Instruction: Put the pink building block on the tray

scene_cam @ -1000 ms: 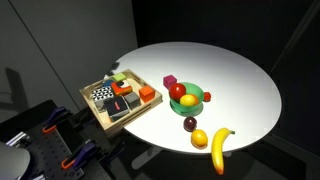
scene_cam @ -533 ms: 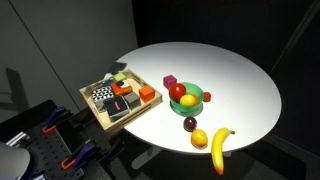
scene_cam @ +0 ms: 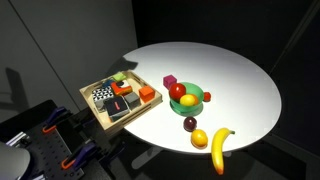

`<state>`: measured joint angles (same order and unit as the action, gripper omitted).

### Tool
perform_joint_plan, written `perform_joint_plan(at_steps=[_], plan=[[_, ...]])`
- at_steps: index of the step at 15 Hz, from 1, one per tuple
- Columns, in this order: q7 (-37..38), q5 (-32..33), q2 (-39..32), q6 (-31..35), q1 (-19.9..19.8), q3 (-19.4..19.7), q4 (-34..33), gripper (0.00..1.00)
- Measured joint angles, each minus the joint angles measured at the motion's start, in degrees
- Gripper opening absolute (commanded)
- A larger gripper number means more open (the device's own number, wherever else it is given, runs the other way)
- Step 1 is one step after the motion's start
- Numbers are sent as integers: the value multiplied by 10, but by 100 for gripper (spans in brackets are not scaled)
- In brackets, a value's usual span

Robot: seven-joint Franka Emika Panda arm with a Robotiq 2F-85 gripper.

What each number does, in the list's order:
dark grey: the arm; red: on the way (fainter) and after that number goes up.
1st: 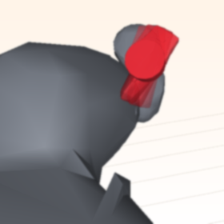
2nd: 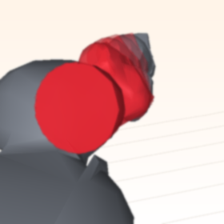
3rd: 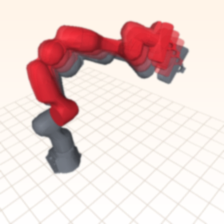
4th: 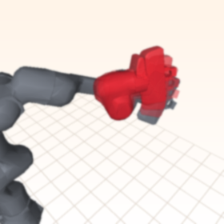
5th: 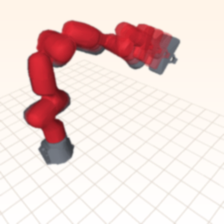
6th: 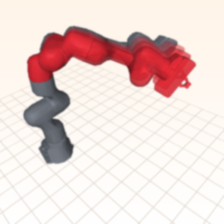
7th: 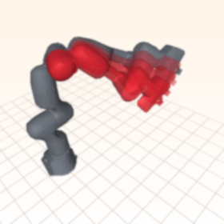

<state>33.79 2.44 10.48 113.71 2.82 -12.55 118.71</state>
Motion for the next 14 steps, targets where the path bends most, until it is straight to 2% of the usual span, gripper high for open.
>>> perform_joint_plan(at_steps=[8,14], plan=[[-75,-47,-70,20,0,46,-36,100],[-122,-53,-131,20,-2,82,-67,100]])
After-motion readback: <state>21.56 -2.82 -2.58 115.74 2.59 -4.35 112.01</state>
